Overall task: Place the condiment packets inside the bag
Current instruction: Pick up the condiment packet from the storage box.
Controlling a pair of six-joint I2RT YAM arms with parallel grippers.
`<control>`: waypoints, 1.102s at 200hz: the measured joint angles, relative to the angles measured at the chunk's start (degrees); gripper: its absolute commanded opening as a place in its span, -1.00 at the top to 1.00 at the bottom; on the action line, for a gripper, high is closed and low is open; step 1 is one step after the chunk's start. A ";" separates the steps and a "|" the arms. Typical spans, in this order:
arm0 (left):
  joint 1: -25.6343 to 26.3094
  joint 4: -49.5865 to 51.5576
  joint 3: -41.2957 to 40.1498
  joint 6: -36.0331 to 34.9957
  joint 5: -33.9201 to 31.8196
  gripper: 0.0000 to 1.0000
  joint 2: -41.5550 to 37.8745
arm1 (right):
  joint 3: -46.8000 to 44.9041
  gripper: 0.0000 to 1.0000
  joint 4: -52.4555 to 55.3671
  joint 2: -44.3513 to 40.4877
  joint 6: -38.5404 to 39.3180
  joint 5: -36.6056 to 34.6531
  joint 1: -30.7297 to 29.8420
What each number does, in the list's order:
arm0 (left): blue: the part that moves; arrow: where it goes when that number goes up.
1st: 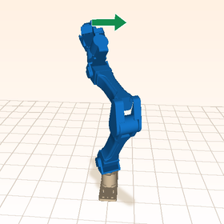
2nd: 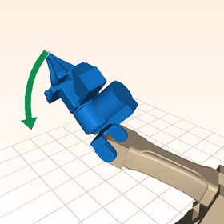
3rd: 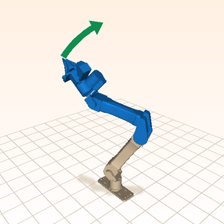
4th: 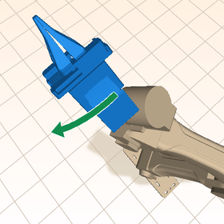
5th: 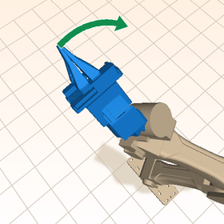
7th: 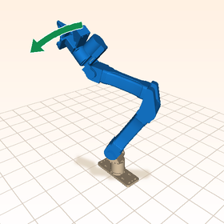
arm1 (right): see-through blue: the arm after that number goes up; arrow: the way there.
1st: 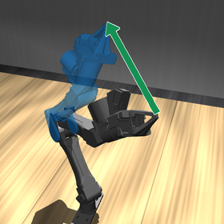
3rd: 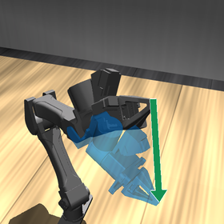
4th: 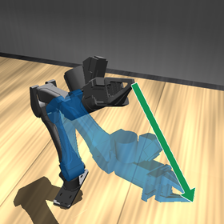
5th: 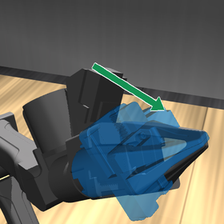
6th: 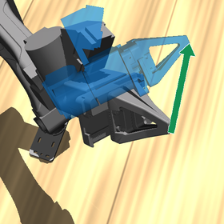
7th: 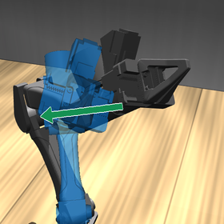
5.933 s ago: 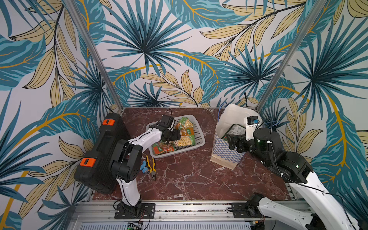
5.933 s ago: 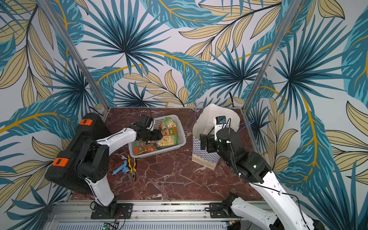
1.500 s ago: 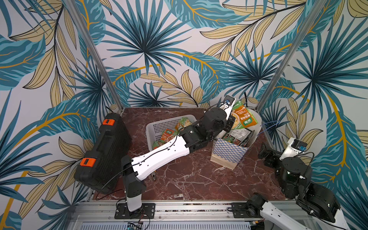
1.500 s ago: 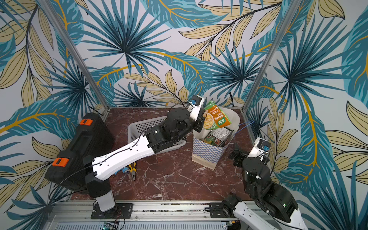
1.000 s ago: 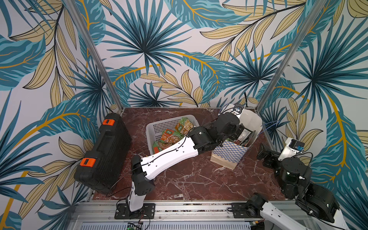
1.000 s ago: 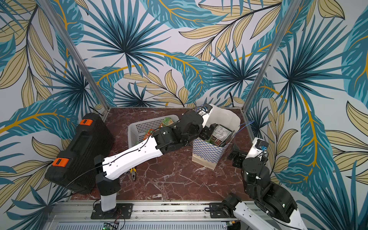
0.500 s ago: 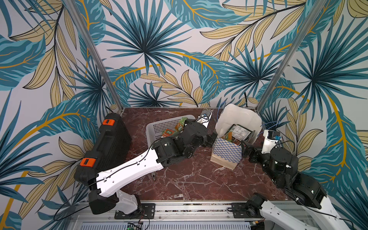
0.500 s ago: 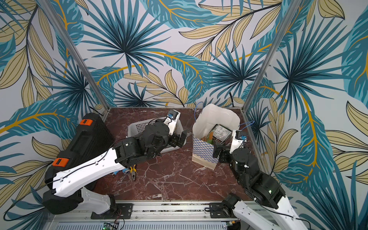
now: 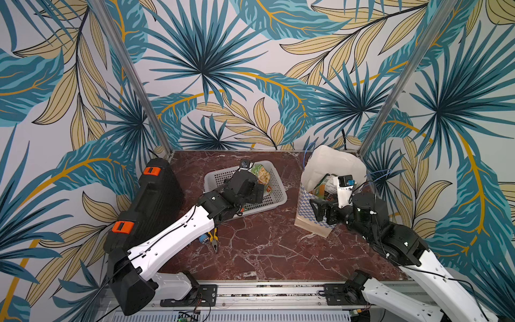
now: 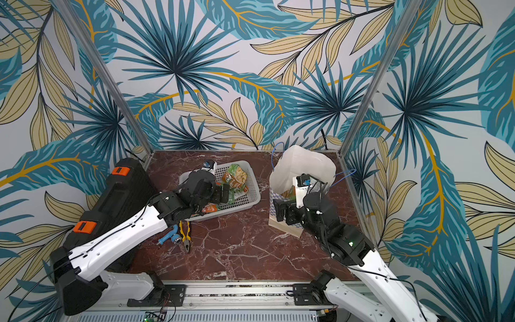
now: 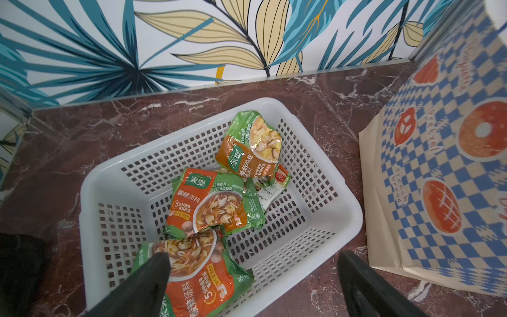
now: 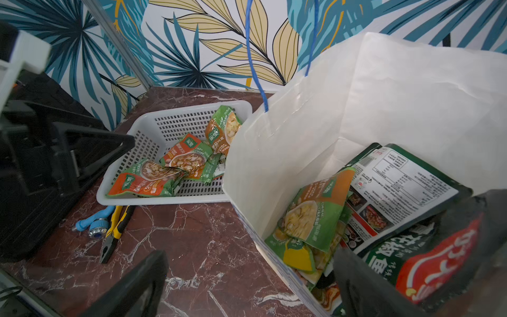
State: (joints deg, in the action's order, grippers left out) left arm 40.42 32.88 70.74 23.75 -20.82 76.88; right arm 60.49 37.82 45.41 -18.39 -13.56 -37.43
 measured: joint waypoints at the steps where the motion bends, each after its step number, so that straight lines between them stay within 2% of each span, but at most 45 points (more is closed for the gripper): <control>1: -0.15 -0.09 0.00 0.02 0.15 -1.00 0.13 | 0.00 -0.99 -0.02 0.00 0.04 0.07 0.00; 52: -10.73 -5.88 1.03 1.62 13.03 -1.00 15.56 | 0.00 -0.99 0.00 0.31 1.11 3.17 -0.13; 105: -18.32 -8.72 9.42 2.03 24.52 -0.90 31.21 | 0.00 -0.99 1.49 -0.44 1.75 3.08 -0.17; 138: -20.79 -12.72 11.06 3.63 29.73 -0.80 35.89 | 0.00 -0.99 1.55 -0.68 2.05 2.84 -0.17; 184: -21.40 -19.50 13.62 6.12 34.62 -0.66 41.86 | 0.00 -0.99 1.62 -0.68 2.38 2.40 -0.17; 211: -21.40 -24.17 13.75 8.24 36.87 -0.46 44.39 | 0.00 -0.99 1.90 -0.76 2.40 2.03 -0.17; 220: -21.40 -25.38 13.73 8.72 37.44 -0.29 44.70 | 0.00 -0.99 2.01 -0.79 2.40 1.99 -0.17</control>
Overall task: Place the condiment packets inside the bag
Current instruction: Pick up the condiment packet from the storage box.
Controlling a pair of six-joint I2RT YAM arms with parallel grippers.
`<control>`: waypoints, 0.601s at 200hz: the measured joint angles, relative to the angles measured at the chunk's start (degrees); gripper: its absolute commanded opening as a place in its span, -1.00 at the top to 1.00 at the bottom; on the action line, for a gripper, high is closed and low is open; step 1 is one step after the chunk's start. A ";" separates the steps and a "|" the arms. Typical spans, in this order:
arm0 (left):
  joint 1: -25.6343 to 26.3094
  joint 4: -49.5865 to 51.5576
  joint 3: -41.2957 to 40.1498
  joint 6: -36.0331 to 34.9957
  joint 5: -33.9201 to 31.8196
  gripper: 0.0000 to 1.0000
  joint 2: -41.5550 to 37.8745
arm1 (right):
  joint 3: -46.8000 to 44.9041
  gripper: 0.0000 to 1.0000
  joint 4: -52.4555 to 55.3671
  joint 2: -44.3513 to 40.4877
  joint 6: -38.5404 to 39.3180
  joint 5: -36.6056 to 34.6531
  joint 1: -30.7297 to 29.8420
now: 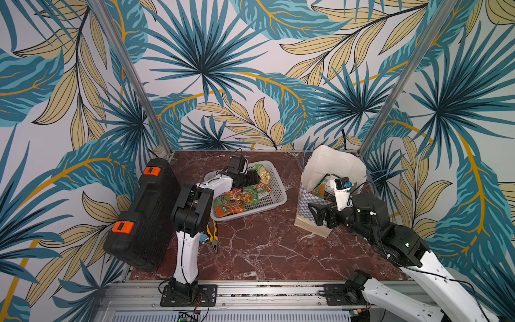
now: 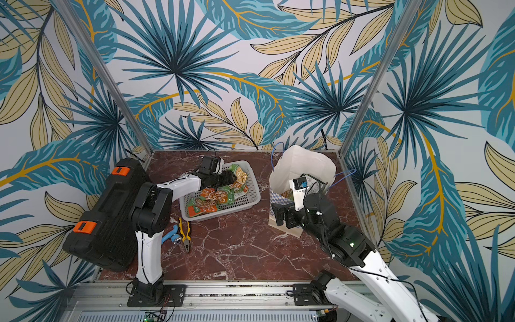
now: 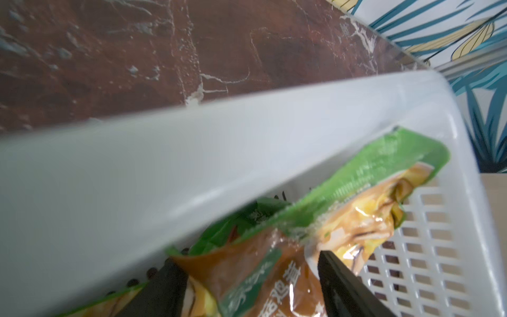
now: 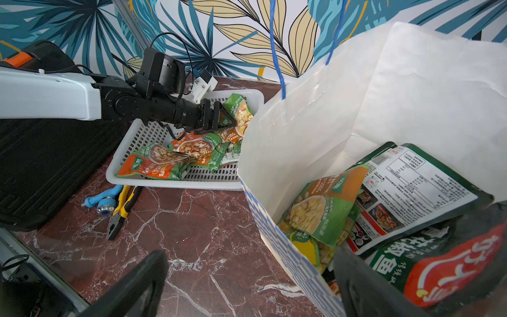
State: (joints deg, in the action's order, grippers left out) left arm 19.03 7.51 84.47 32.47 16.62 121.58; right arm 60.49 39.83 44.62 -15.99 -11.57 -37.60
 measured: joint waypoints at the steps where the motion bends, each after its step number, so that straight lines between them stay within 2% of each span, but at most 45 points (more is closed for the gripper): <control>1: 0.00 -0.15 0.00 0.07 0.11 -0.27 0.02 | 0.00 -0.99 0.00 0.00 0.02 0.00 0.00; 17: 0.00 -2.45 -0.35 1.99 0.81 0.09 0.04 | 0.00 -0.99 0.26 -0.04 0.15 -0.02 0.00; 39: -0.02 -6.10 -1.99 2.86 1.40 0.69 -0.13 | 0.00 -0.99 0.55 -0.04 0.31 -0.17 0.00; 52: -0.02 -7.48 -3.45 3.78 1.62 0.92 -0.61 | 0.00 -0.99 0.59 -0.04 0.37 -0.20 0.00; 62: -0.02 -8.31 -4.74 4.26 1.79 1.00 -1.31 | 0.00 -0.99 0.63 -0.04 0.37 -0.20 0.00; 80: 0.02 -9.16 -7.50 4.92 1.46 1.00 -4.04 | 0.00 -0.99 0.76 -0.04 0.39 -0.20 0.00; 120: 0.68 -8.83 -12.24 5.42 -0.74 1.00 -16.44 | -0.02 -0.99 0.74 -0.52 0.33 -1.27 0.00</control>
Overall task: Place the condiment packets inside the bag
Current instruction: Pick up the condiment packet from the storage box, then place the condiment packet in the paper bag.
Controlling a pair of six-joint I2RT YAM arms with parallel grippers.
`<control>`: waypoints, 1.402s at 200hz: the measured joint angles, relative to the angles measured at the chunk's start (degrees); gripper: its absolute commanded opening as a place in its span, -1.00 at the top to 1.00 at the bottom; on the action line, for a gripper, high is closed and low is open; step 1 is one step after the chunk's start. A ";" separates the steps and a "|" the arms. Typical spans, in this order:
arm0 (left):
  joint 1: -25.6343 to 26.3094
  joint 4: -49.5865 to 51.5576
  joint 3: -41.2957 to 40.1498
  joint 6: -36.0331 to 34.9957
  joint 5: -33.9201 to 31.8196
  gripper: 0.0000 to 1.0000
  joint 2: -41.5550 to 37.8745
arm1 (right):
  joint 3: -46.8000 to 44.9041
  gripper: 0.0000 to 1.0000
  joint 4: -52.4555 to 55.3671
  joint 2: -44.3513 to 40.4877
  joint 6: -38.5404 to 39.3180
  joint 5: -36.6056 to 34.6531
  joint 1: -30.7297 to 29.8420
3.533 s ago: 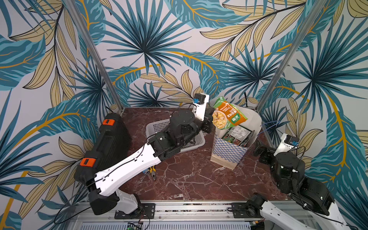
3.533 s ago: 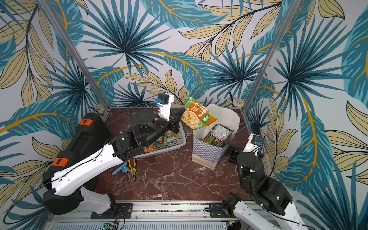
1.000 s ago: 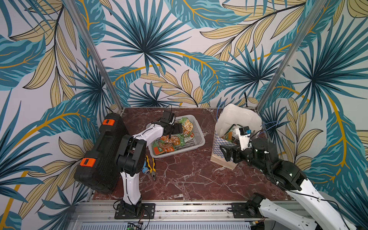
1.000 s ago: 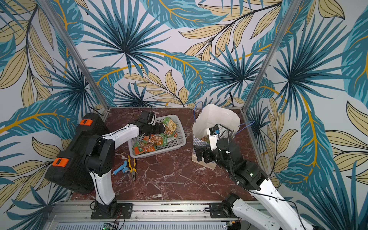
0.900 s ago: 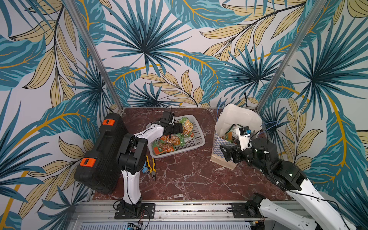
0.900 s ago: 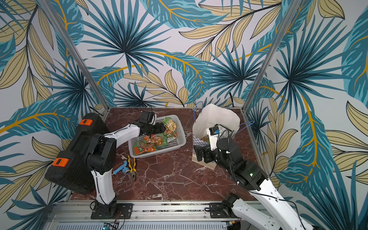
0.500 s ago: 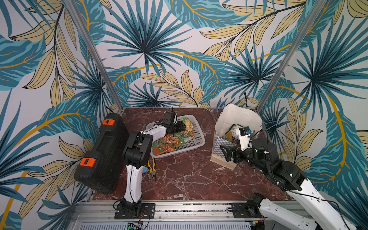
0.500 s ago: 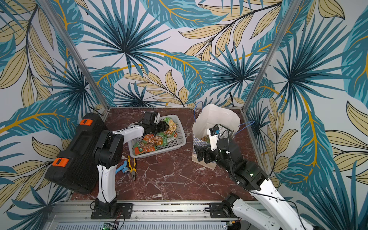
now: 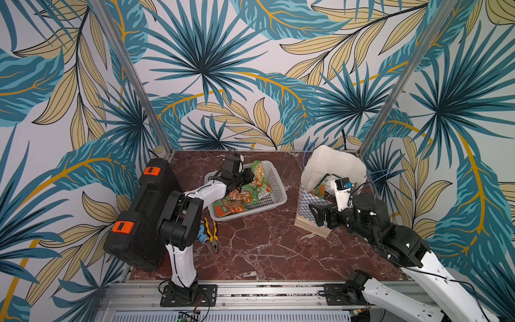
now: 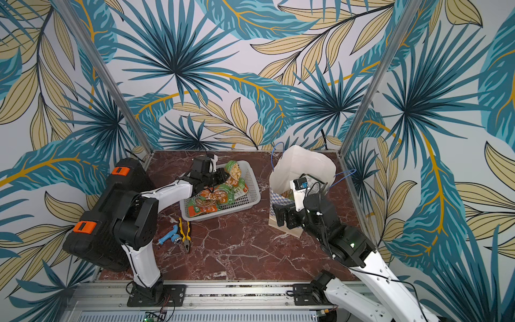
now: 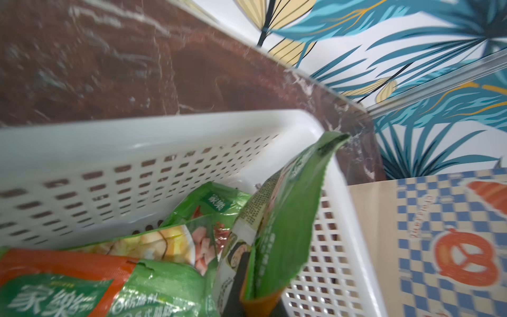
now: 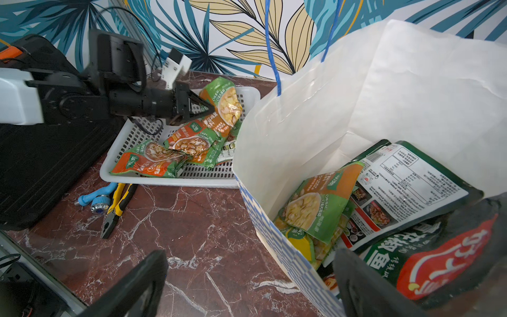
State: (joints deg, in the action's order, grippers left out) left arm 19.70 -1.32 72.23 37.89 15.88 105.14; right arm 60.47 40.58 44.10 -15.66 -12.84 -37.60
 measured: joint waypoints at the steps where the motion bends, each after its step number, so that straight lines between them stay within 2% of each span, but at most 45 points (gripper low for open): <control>1: 0.00 0.00 -0.02 -0.02 -0.04 1.00 -0.26 | 0.00 -0.99 0.00 -0.04 0.00 -0.09 0.00; 34: 3.19 1.55 -0.09 -1.25 -3.85 1.00 -11.56 | -1.09 -0.99 -0.02 -2.73 -1.16 -5.20 0.00; 63: 7.69 4.87 0.22 -2.67 -6.84 1.00 -18.93 | -2.97 -0.99 0.02 -7.54 -3.74 -13.31 0.00; 114: 16.85 12.33 4.76 -5.51 -12.94 1.00 -24.52 | -5.97 -0.99 1.86 -15.50 -10.38 -26.99 0.00; 167: 28.48 14.25 11.28 -9.07 -19.45 1.00 -29.11 | -6.75 -0.99 3.45 -16.85 -13.68 -31.61 0.00; 195: 33.99 14.23 16.57 -11.15 -22.21 1.00 -27.45 | -7.34 -0.99 3.45 -16.83 -14.27 -32.02 0.00; 218: 37.09 13.84 21.57 -12.76 -23.85 1.00 -22.60 | -7.82 -0.99 3.43 -16.83 -14.40 -31.93 0.00; 280: 38.12 20.85 33.44 -15.28 -27.67 1.00 -4.96 | -8.46 -0.99 3.23 -16.83 -14.12 -29.86 0.00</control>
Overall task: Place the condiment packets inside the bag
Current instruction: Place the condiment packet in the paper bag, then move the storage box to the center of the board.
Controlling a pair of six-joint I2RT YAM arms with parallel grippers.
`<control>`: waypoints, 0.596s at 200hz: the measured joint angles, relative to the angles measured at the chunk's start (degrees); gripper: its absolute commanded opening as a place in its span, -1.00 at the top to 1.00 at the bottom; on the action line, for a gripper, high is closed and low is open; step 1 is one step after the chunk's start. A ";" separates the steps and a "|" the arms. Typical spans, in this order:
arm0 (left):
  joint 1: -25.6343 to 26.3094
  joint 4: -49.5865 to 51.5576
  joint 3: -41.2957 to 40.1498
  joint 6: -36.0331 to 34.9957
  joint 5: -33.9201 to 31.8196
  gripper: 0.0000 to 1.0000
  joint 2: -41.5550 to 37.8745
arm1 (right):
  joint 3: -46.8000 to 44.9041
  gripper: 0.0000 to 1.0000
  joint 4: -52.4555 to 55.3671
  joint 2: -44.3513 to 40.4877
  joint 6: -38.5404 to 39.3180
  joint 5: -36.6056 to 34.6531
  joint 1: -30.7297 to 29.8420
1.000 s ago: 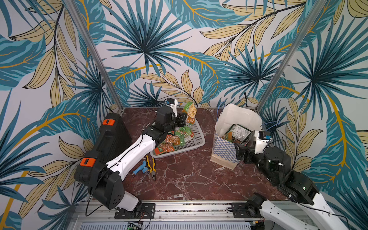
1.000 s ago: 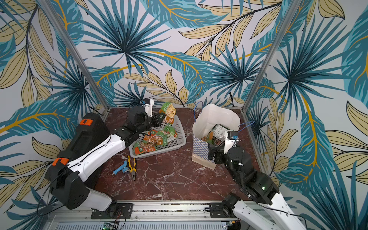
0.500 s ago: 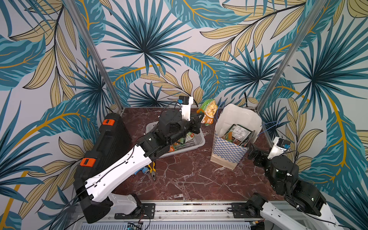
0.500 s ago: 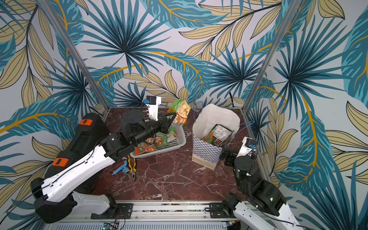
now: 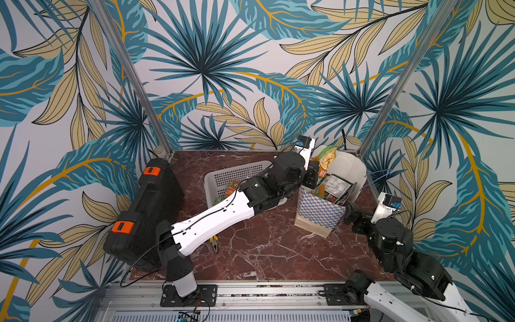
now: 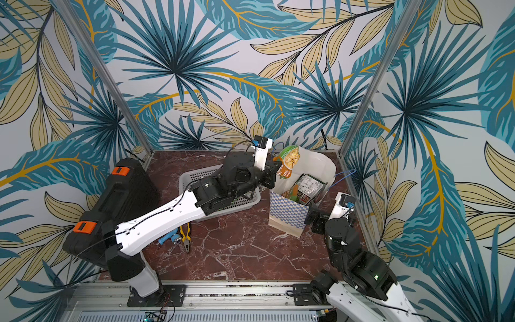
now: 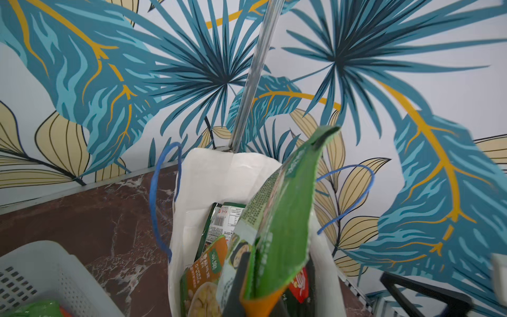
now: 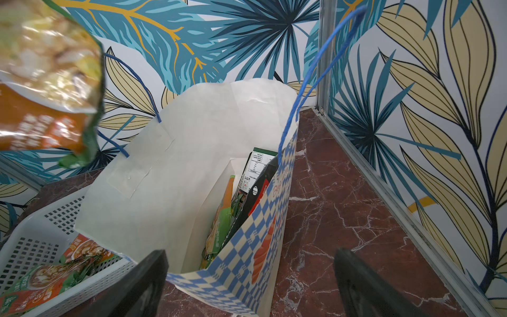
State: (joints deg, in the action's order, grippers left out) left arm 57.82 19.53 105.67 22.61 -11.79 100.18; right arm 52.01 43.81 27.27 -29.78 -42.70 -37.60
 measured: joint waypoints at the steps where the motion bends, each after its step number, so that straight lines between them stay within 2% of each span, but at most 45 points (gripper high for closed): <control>1: 0.00 0.22 0.24 -0.07 -0.07 1.00 0.31 | 0.00 -0.99 -0.02 0.00 0.00 0.04 0.00; 9: 0.00 1.77 1.77 -0.37 -0.68 0.99 2.14 | -0.07 -0.99 -0.04 0.00 0.00 0.35 0.00; 17: -0.02 3.58 3.85 -0.63 -1.11 0.81 3.98 | -0.22 -0.99 -0.04 0.00 0.02 0.61 0.00; 37: -0.09 8.28 10.69 -1.97 -1.42 0.09 8.52 | -0.76 -0.99 -0.09 -0.02 0.07 1.29 0.00; 47: -0.11 10.08 13.42 -1.86 -1.40 -0.14 9.86 | -0.83 -0.99 -0.11 -0.02 0.20 1.70 0.00; 89: -0.11 14.84 15.26 -2.91 -0.70 -0.65 7.56 | -0.83 -0.99 -0.24 0.02 0.83 3.67 0.00; 119: -0.11 15.45 8.52 -4.52 -1.46 -0.92 -1.92 | -0.83 -0.99 -0.70 0.44 1.46 5.88 0.00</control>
State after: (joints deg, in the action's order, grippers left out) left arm 57.71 34.98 114.19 18.09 -13.26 98.26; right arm 51.18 43.11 27.70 -28.32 -36.82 -37.60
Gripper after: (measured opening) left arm 0.921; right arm 0.996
